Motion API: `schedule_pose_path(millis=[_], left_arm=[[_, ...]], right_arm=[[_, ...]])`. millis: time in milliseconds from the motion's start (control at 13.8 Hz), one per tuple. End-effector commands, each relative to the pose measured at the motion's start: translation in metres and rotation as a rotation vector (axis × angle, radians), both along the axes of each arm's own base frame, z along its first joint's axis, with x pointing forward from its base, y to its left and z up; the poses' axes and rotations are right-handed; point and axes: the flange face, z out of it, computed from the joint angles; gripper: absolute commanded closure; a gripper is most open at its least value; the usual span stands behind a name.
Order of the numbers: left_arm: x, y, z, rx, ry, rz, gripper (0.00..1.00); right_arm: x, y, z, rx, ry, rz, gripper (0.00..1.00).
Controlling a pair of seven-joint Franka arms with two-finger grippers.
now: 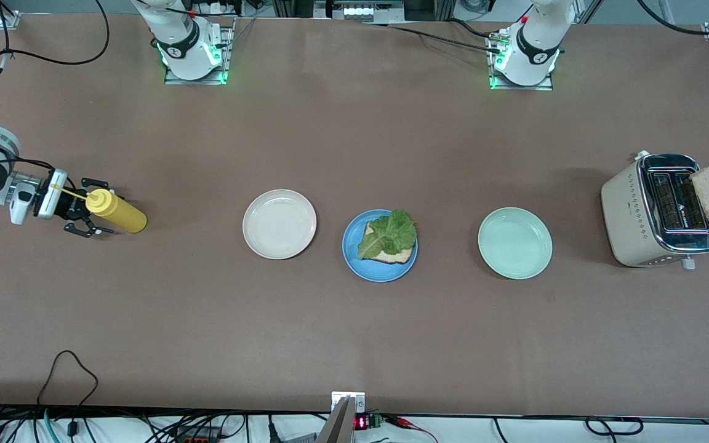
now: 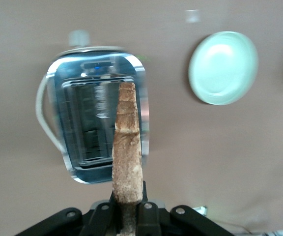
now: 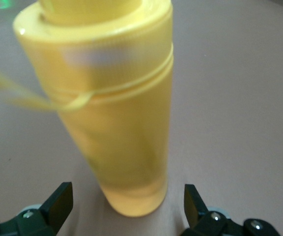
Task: Make sandwich in blue plate with both arms
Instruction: 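Grasp the second bread slice and lift it from the toaster, then carry the bread slice over the lettuce while the right gripper releases the bottle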
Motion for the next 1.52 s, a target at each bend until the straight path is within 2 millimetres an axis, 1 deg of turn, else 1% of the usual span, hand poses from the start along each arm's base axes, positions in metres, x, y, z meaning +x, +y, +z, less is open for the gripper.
schedule_pose_path(millis=[0, 72, 145, 218, 290, 362, 435, 508, 652, 725, 798, 870, 943, 1015, 1088, 1160, 1232, 1305, 1450], left_arm=[[0.021, -0.075, 0.000, -0.121, -0.004, -0.127, 1.00], [0.028, -0.103, -0.012, -0.204, 0.002, -0.124, 1.00], [0.034, -0.126, -0.026, -0.271, 0.022, -0.076, 1.00], [0.042, -0.169, -0.043, -0.314, 0.047, -0.067, 1.00], [0.048, -0.208, -0.055, -0.337, 0.043, -0.083, 1.00], [0.052, -0.246, -0.068, -0.362, 0.035, -0.085, 1.00], [0.055, -0.286, -0.090, -0.404, 0.046, -0.072, 1.00], [0.060, -0.336, -0.120, -0.487, 0.041, -0.020, 1.00], [0.061, -0.406, -0.152, -0.518, -0.001, -0.005, 1.00], [0.061, -0.436, -0.166, -0.548, 0.015, 0.025, 1.00], [0.060, -0.457, -0.181, -0.560, 0.035, 0.052, 1.00], [0.056, -0.480, -0.195, -0.559, 0.044, 0.054, 1.00], [0.048, -0.497, -0.212, -0.552, 0.051, 0.055, 1.00], [0.041, -0.512, -0.229, -0.542, 0.051, 0.060, 1.00], [0.032, -0.527, -0.250, -0.537, 0.056, 0.068, 1.00], [0.029, -0.541, -0.261, -0.547, 0.051, 0.088, 1.00], [0.026, -0.551, -0.272, -0.557, 0.066, 0.097, 1.00], [0.026, -0.552, -0.279, -0.573, 0.083, 0.120, 1.00], [0.026, -0.553, -0.293, -0.591, 0.105, 0.145, 1.00]], right_arm=[[-0.009, -0.025, 0.005, 0.018, -0.019, -0.030, 0.00], [-0.016, -0.034, 0.010, 0.034, -0.014, -0.037, 0.00], [-0.019, -0.048, 0.018, 0.033, -0.018, -0.050, 0.00], [-0.023, -0.065, 0.025, 0.029, -0.016, -0.055, 0.00], [-0.024, -0.077, 0.031, 0.028, -0.016, -0.061, 0.00], [-0.025, -0.090, 0.043, 0.017, -0.026, -0.074, 0.00], [-0.022, -0.098, 0.060, -0.005, -0.037, -0.086, 0.00], [-0.023, -0.111, 0.082, -0.036, -0.034, -0.114, 0.00], [-0.017, -0.119, 0.101, -0.048, 0.018, -0.127, 0.00], [-0.013, -0.119, 0.119, -0.057, 0.045, -0.133, 0.00], [-0.009, -0.120, 0.135, -0.073, 0.070, -0.139, 0.00], [-0.004, -0.119, 0.149, -0.093, 0.103, -0.151, 0.00], [0.000, -0.114, 0.166, -0.108, 0.130, -0.164, 0.00], [0.004, -0.105, 0.182, -0.122, 0.160, -0.167, 0.00], [0.009, -0.095, 0.206, -0.145, 0.195, -0.183, 0.00], [0.015, -0.078, 0.232, -0.180, 0.250, -0.199, 0.00], [0.022, -0.063, 0.260, -0.218, 0.282, -0.220, 0.00], [0.031, -0.044, 0.284, -0.249, 0.305, -0.230, 0.00], [0.045, 0.006, 0.331, -0.331, 0.371, -0.273, 0.00]])
